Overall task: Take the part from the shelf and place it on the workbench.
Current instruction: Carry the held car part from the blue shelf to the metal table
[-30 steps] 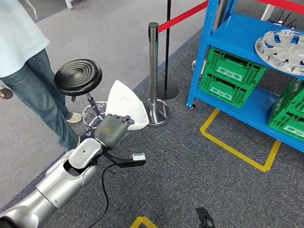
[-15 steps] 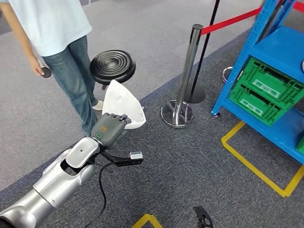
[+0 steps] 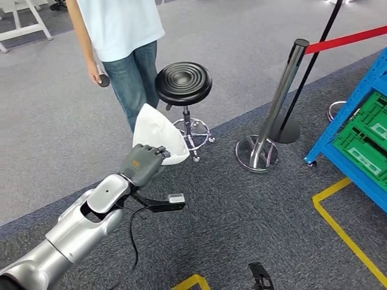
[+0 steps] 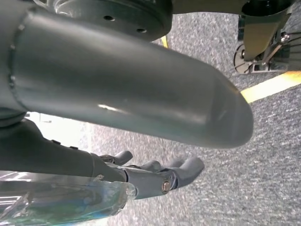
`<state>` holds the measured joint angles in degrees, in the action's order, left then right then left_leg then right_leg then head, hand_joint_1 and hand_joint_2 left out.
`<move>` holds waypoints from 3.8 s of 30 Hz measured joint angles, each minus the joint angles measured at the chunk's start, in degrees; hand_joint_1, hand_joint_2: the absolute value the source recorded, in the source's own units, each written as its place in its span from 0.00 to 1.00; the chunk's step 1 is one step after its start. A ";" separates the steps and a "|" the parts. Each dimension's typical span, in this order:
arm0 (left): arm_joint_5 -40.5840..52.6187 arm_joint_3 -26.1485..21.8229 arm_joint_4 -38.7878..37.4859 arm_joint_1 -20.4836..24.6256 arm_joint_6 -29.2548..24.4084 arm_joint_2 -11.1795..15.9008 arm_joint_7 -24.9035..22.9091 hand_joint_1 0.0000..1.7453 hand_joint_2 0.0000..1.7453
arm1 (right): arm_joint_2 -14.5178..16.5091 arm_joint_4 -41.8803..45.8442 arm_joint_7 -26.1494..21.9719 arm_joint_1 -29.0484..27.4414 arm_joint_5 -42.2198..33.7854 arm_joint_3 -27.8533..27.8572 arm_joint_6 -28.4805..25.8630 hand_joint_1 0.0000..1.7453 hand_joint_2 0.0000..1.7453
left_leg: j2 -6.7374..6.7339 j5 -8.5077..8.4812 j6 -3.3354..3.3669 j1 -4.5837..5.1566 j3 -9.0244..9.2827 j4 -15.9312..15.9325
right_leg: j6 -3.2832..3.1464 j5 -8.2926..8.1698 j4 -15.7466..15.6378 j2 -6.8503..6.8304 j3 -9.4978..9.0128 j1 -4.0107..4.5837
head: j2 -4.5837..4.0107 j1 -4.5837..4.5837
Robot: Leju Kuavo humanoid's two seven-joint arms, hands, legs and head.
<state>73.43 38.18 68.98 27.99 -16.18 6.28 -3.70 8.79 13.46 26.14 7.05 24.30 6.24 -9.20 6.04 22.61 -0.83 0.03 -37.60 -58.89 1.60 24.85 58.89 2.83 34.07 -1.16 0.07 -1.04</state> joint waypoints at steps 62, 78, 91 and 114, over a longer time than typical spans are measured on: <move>-2.06 -3.28 0.58 -1.97 -0.23 1.73 0.16 1.00 1.00 | 1.34 0.20 0.74 0.08 2.31 -0.39 0.01 0.00 0.00 | -0.23 0.99 -0.32 -0.38 -0.17 -0.85 | -0.41 0.05 -0.29 -0.83 -0.11 0.33 | 0.00 0.22; -2.06 -3.92 0.73 -2.28 -0.30 1.82 0.16 1.00 1.00 | 1.33 0.22 1.08 0.16 2.78 -0.38 -0.05 0.00 0.00 | -6.75 -0.07 1.86 -0.14 1.88 1.80 | 1.61 4.25 4.21 -5.74 0.83 0.88 | 0.00 0.18; -2.04 -3.95 0.75 -2.09 -0.19 1.48 0.34 1.00 1.00 | 1.38 0.23 0.63 0.33 3.37 -0.36 -0.25 0.00 0.00 | 1.76 -0.57 0.02 -0.50 1.02 1.76 | 0.13 0.34 -0.47 0.45 -0.27 0.29 | 0.00 0.58; 0.66 -1.86 -0.01 1.59 -0.81 0.97 2.39 1.00 1.00 | 1.44 0.25 0.92 0.87 4.28 -0.32 2.19 0.00 0.00 | -6.06 0.00 0.44 -0.25 2.17 2.15 | 0.38 0.01 -1.79 -4.28 -1.07 0.98 | 0.00 0.00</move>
<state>74.09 36.32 68.97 29.57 -16.98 7.25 -1.32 10.23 13.70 27.06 7.92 28.58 5.92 -7.01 -0.02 22.62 -0.39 -0.21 -35.43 -56.74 1.99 24.86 57.10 -1.45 33.00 -0.18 0.07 -1.04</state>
